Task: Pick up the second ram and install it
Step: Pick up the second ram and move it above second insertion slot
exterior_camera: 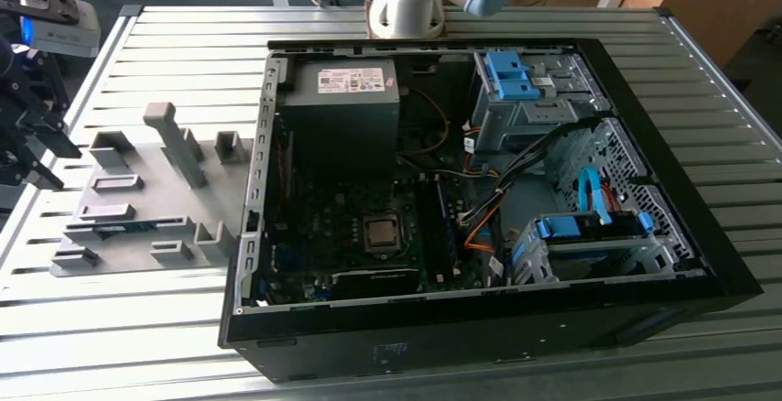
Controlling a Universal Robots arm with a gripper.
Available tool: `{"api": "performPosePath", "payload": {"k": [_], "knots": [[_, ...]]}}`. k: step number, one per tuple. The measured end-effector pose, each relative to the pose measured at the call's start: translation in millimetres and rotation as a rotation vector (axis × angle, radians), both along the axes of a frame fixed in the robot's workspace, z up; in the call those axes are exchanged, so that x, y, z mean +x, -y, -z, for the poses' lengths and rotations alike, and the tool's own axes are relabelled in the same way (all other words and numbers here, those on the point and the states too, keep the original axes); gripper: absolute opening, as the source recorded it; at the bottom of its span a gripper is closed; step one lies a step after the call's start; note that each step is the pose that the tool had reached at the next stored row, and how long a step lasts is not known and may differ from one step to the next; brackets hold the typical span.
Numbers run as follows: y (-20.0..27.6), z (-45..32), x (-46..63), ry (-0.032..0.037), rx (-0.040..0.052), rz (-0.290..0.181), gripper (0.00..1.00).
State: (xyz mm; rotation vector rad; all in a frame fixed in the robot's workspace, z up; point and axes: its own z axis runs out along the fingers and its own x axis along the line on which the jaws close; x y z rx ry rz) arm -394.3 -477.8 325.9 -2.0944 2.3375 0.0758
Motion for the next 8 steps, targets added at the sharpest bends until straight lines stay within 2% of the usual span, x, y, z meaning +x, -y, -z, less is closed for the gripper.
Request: {"api": "performPosePath", "payload": {"k": [8], "knots": [[0.0,0.2,0.0,0.0,-0.0001,0.0,0.43]]}}
